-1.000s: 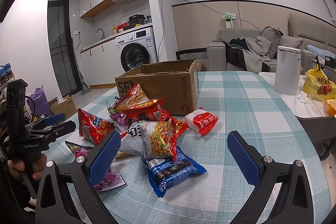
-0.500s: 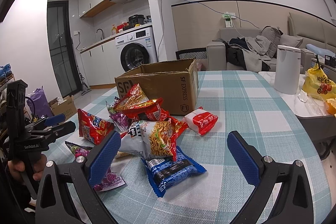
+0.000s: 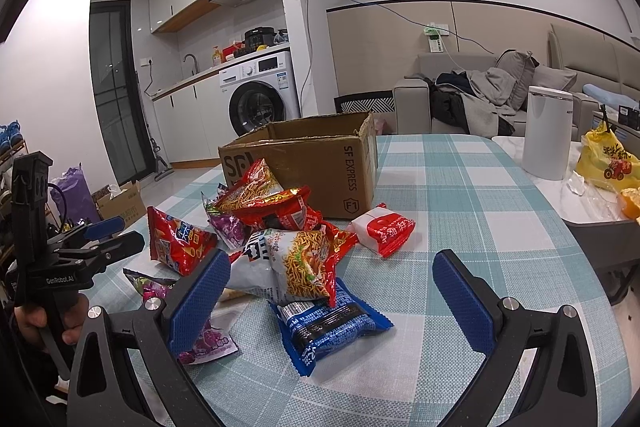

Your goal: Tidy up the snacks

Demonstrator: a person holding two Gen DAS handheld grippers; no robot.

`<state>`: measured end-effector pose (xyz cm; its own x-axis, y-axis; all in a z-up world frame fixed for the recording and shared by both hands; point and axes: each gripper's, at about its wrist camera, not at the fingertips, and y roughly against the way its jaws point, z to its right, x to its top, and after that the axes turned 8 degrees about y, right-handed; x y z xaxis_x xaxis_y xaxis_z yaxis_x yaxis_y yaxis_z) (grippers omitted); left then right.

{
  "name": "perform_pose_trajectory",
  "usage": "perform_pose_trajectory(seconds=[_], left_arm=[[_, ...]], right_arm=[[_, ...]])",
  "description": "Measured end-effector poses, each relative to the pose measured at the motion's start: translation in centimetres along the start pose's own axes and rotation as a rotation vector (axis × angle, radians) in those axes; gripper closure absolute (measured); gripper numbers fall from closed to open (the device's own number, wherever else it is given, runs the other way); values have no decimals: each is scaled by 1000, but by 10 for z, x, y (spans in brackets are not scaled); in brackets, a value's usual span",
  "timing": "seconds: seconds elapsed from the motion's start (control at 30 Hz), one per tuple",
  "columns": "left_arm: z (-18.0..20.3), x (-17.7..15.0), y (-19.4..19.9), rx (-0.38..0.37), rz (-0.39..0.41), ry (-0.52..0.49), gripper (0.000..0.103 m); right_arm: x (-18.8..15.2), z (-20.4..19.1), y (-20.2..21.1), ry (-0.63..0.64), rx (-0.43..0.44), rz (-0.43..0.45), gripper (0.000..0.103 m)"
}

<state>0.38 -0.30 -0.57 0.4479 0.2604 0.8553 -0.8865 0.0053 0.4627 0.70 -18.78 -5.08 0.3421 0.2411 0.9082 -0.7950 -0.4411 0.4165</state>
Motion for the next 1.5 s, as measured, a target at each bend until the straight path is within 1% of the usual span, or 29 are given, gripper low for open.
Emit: perform_pose_trajectory(seconds=[0.33, 0.4, 0.57, 0.77, 1.0, 1.17, 1.4, 1.5], left_arm=[[1, -2, 0, -1, -3, -2, 1], [3, -2, 0, -5, -6, -7, 1], [8, -4, -1, -10, -13, -33, 1], [9, -2, 0, -28, -28, -36, 1], [16, -3, 2, -51, -47, -57, 1], [23, -3, 3, -79, -82, -82, 1], [34, -4, 5, -130, -118, -114, 1], [39, -6, 6, -151, -128, -130, 1]], right_arm=[[-1, -1, -2, -1, 1, -7, 0], [-6, -1, -6, 9, -5, -16, 0], [-6, -5, -10, 35, -10, -50, 0], [-6, -5, -17, 51, -21, -119, 0], [-10, -4, -29, 65, -21, -224, 0], [-13, -4, -38, 65, -18, -297, 0], [-16, -2, -48, 52, 9, -357, 0], [-17, -1, -50, 40, 22, -370, 1]])
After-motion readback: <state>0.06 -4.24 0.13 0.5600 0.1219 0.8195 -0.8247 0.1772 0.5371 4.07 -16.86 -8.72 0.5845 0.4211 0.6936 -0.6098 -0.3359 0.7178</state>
